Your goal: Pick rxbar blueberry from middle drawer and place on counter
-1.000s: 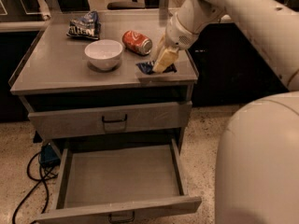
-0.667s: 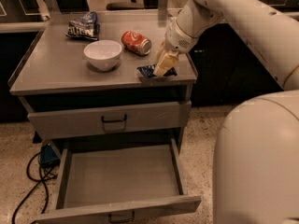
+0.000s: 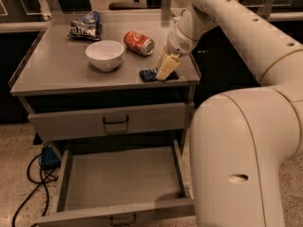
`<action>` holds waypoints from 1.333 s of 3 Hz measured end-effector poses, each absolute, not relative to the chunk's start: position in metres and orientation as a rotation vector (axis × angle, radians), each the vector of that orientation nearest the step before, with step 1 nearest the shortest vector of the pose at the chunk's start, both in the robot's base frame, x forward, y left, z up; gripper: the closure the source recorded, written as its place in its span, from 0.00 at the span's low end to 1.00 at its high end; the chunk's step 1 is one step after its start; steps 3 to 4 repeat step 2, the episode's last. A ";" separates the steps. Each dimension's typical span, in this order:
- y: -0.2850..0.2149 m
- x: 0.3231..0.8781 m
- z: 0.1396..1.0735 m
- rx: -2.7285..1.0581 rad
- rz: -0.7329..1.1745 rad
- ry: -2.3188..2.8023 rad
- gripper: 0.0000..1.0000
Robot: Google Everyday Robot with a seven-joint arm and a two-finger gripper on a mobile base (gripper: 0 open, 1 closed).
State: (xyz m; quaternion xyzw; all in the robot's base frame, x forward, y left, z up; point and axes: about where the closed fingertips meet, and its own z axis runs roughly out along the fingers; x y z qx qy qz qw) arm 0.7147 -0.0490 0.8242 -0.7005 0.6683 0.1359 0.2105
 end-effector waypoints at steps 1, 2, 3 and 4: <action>-0.049 0.715 0.824 -1.947 0.378 1.858 1.00; -0.049 0.715 0.824 -1.947 0.378 1.858 0.82; -0.049 0.715 0.824 -1.947 0.378 1.858 0.82; -0.049 0.715 0.824 -1.947 0.378 1.858 0.82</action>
Offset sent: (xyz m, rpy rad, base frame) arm 0.0000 0.0000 0.0000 0.0000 0.0000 0.0000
